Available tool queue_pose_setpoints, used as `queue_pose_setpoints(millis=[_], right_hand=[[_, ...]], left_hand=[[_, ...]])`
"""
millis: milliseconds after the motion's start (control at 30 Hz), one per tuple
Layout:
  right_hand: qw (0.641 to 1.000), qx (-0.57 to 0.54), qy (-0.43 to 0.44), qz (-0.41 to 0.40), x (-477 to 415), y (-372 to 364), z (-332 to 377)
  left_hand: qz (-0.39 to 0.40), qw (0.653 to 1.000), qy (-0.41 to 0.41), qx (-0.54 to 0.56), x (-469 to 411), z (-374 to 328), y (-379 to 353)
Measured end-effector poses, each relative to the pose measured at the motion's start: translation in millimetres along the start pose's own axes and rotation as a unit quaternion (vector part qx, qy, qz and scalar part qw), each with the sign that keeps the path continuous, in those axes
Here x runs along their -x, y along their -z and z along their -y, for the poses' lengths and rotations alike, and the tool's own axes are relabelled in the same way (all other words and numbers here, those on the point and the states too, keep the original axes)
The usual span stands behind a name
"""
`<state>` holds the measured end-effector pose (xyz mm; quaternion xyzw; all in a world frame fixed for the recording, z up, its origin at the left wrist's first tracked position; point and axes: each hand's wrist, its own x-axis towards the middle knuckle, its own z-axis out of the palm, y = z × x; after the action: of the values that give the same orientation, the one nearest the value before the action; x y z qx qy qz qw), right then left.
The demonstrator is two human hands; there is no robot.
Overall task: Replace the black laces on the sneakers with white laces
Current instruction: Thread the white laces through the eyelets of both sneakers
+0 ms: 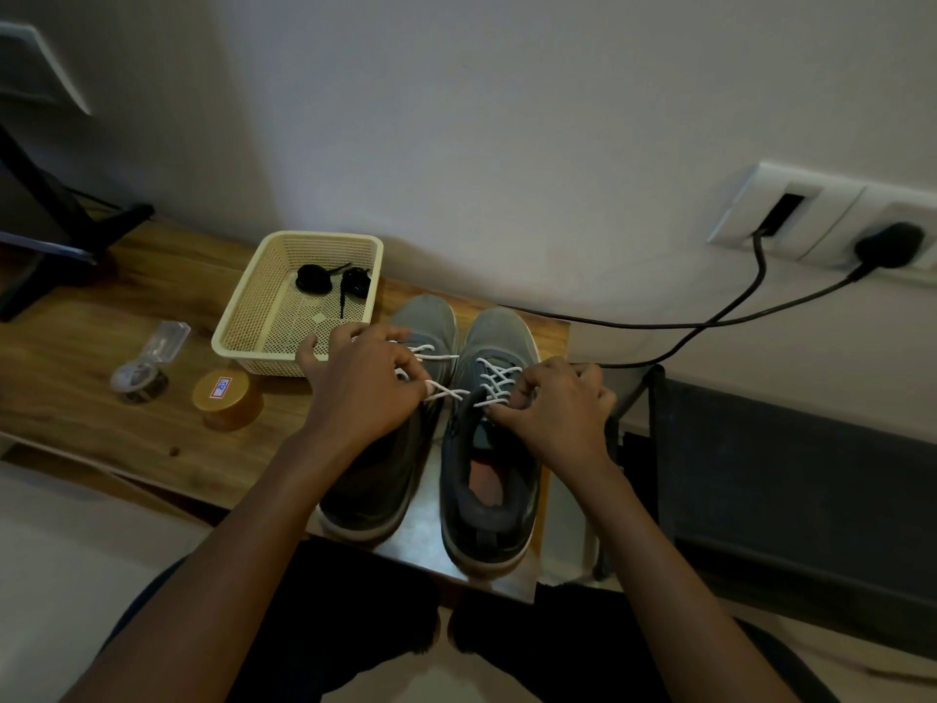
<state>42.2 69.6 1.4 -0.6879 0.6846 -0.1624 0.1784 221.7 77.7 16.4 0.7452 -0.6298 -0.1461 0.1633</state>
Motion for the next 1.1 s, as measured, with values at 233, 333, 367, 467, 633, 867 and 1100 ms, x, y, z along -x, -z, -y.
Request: queue_pose_setpoints(millis=[233, 333, 367, 467, 633, 867, 1100], right_hand=[[0.997, -0.064, -0.013, 0.030, -0.8, 3.9, -4.3], [0.955, -0.288, -0.069, 0.018, -3.6, 18.6, 1.5], [0.939, -0.333, -0.084, -0.002, -5.3, 25.1, 4.0], [0.915, -0.384, -0.116, -0.046, -13.7, 36.4, 4.9], [0.908, -0.404, -0.104, -0.034, -24.4, 39.7, 2.1], [0.959, -0.279, 0.015, 0.047, -28.8, 19.7, 21.9], [0.951, -0.303, 0.053, -0.003, -36.9, 5.1, 46.3]], left_hand=[[0.026, 0.999, -0.009, -0.034, 2.7, -3.3, 1.3], [0.042, 0.997, -0.030, -0.049, 4.0, -7.0, 0.3], [0.044, 0.996, -0.040, -0.068, 4.4, -9.3, -0.5], [0.018, 0.993, -0.054, -0.106, 3.9, -14.4, -6.5], [0.034, 0.995, -0.038, -0.088, 0.4, -15.2, -9.8], [0.078, 0.972, -0.018, 0.221, -16.6, -14.4, 5.4], [0.024, 0.722, 0.036, 0.690, -24.1, -37.5, 23.8]])
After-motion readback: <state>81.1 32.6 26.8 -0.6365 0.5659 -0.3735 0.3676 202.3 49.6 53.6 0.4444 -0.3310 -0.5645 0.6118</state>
